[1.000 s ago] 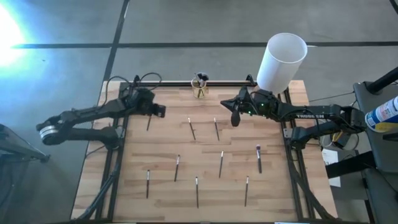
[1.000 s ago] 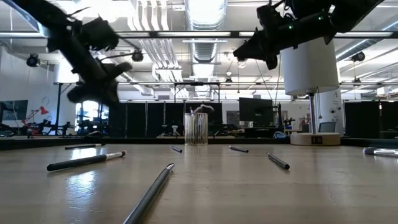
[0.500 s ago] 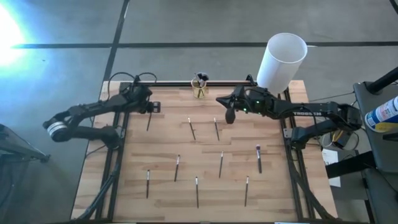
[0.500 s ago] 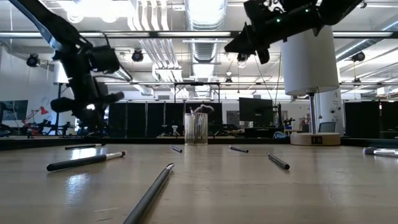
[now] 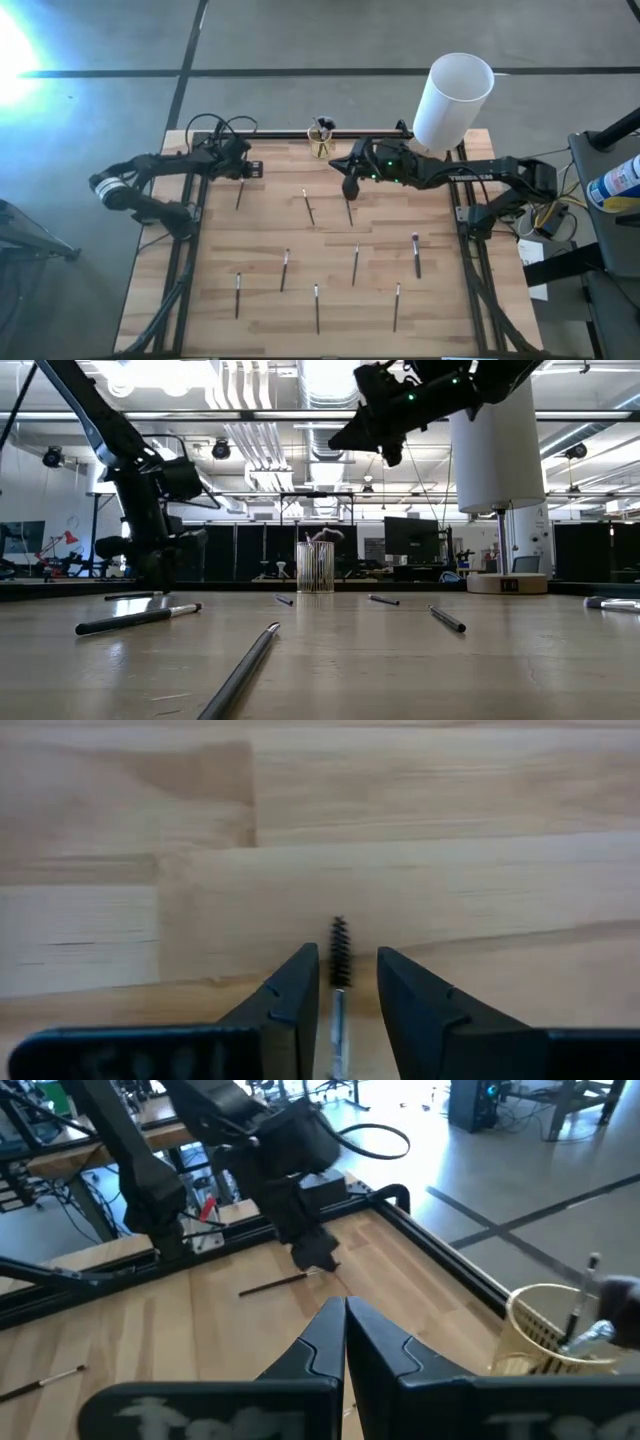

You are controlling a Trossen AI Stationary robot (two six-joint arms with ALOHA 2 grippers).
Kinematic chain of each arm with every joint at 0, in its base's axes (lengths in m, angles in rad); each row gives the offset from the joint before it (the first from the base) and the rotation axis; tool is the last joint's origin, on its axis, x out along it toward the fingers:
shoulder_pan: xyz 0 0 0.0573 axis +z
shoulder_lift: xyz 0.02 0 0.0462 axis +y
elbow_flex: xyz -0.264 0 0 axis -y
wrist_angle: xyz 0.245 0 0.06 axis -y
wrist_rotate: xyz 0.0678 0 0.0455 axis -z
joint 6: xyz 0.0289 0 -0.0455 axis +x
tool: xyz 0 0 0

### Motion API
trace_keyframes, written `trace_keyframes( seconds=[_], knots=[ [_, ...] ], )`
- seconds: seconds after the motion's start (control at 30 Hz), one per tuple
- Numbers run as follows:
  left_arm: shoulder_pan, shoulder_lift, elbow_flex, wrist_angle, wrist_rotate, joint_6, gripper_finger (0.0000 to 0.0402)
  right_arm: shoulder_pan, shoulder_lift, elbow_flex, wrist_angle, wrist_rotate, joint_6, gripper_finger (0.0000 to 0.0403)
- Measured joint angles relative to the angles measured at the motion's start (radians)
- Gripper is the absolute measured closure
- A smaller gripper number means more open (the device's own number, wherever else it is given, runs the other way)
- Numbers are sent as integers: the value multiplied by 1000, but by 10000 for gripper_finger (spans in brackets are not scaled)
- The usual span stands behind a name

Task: Put items in baskets/containers
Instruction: Put the black lash brush into the yellow pen holder

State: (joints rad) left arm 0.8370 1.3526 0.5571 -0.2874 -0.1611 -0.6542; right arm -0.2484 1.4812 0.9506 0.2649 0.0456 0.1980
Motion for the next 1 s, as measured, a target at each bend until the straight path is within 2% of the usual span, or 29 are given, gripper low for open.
trace_keyframes(
  seconds=[0.27, 0.37, 0.5, 0.63, 0.8, 1.0],
  knots=[
    [9, 55, 17, 26, -21, 35, 309, 10, 28, 30, 0, -1, -19, 394],
    [10, 54, 15, 30, -24, 55, 331, 11, 25, 27, -1, -1, -19, 394],
    [10, 55, 13, 34, -28, 63, 386, 11, 24, 27, 0, -1, -19, 394],
    [10, 49, 12, 35, -23, 90, 397, 11, 24, 27, -1, -1, -19, 394],
    [9, -20, 19, 26, 13, 101, 401, 11, 24, 27, -2, 0, -19, 394],
    [2, -196, 46, 29, 49, 91, 401, 11, 18, 26, -5, 0, -19, 394]
  ],
)
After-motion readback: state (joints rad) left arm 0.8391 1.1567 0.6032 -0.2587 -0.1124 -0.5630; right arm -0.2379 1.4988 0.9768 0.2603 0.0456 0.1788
